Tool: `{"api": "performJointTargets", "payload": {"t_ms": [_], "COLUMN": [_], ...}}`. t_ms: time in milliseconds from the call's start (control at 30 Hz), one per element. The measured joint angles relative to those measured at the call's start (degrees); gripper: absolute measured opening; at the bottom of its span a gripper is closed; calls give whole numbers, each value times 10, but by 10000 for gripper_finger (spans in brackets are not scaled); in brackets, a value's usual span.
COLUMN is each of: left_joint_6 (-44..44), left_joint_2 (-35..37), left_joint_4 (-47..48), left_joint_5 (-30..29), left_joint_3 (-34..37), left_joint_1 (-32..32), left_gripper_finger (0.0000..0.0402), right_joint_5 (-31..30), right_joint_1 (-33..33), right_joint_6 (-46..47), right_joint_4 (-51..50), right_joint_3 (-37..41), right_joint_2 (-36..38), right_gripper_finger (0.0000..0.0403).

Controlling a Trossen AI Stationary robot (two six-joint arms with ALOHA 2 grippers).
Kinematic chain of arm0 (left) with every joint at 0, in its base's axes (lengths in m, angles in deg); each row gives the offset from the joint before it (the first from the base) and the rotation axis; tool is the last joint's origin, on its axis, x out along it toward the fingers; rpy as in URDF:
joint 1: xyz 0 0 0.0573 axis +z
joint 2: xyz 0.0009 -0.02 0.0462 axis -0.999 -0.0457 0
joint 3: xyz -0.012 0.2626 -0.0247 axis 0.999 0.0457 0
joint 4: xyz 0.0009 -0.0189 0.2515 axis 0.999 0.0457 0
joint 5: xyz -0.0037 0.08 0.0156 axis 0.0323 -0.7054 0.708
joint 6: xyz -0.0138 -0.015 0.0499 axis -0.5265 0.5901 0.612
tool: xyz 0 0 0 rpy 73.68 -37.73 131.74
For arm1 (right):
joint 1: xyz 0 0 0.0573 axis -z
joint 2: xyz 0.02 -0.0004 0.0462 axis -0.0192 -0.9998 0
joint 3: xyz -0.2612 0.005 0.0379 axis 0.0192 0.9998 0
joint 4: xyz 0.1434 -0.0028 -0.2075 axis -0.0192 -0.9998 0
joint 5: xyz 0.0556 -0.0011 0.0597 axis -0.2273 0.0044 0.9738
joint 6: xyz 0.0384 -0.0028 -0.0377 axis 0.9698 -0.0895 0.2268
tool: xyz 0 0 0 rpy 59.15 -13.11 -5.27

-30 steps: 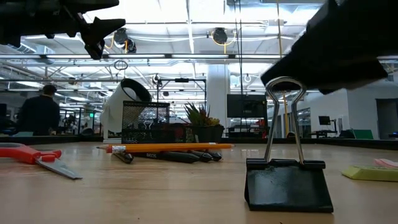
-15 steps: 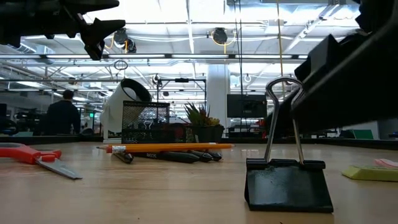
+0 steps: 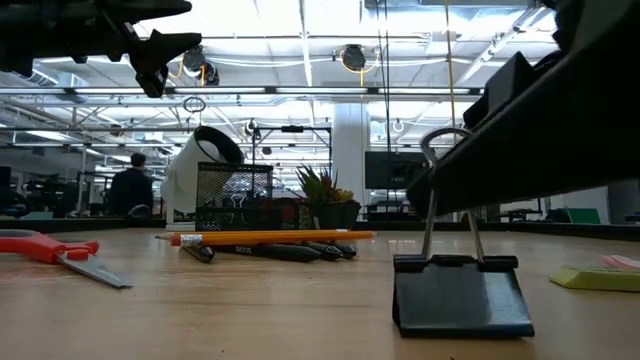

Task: Pick and place office supplies into organizer
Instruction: Put the black binder clip into the black desk organizer

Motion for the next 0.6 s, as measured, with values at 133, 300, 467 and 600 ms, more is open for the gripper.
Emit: {"api": "performJointTargets", "payload": {"t_ms": [133,300,467,600], "left_joint_6": [0,0,0,0], "left_joint_2": [0,0,0,0], "left_joint_4": [0,0,0,0], "left_joint_5": [0,0,0,0], "left_joint_3": [0,0,0,0], "left_joint_1": [0,0,0,0], "left_gripper_finger": [186,186,186,186], "right_joint_5": [0,1,-2,-15], "right_joint_1": [0,0,0,0], "right_joint_6": [-10,-18,-29,-43], "right_joint_4": [0,0,0,0], "right_joint_3": [0,0,0,0], "right_joint_2": [0,0,0,0], "right_gripper_finger": [51,8,13,11]}}
